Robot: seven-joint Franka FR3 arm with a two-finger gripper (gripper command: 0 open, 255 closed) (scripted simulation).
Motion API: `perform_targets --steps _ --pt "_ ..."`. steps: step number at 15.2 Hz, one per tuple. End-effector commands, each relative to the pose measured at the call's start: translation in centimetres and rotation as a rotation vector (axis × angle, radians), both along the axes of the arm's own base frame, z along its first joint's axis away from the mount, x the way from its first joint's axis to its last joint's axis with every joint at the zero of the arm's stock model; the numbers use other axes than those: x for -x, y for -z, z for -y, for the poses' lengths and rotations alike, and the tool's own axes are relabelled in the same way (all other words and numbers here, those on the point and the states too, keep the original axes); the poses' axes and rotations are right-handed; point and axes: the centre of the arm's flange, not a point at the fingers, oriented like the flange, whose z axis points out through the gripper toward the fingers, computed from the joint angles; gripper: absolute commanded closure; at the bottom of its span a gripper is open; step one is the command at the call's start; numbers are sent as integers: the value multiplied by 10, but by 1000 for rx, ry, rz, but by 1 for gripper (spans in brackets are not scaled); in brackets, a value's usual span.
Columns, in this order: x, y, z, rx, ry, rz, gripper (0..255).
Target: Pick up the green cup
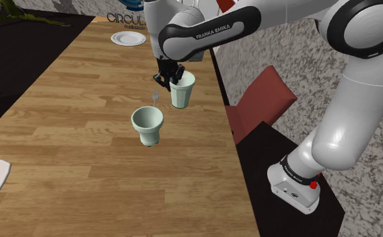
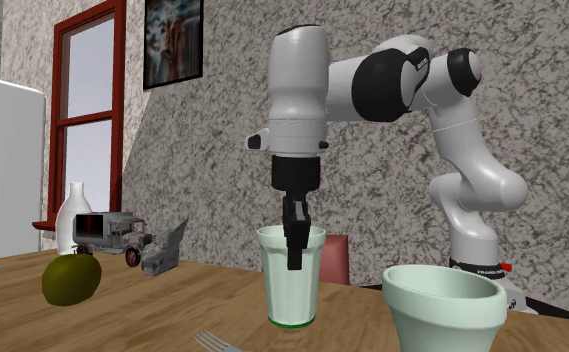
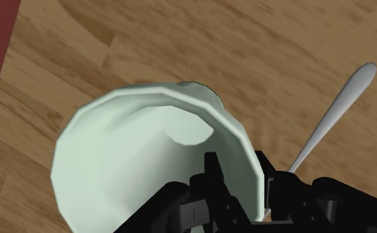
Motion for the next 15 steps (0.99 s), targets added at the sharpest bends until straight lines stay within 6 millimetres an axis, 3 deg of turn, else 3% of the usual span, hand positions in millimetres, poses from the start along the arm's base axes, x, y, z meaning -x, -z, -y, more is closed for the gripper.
perform_targets --steps 1,13,15 --pt "0 -9 0 0 0 0 255" --pt "0 -73 0 0 0 0 255" --pt "0 -74 0 0 0 0 255"
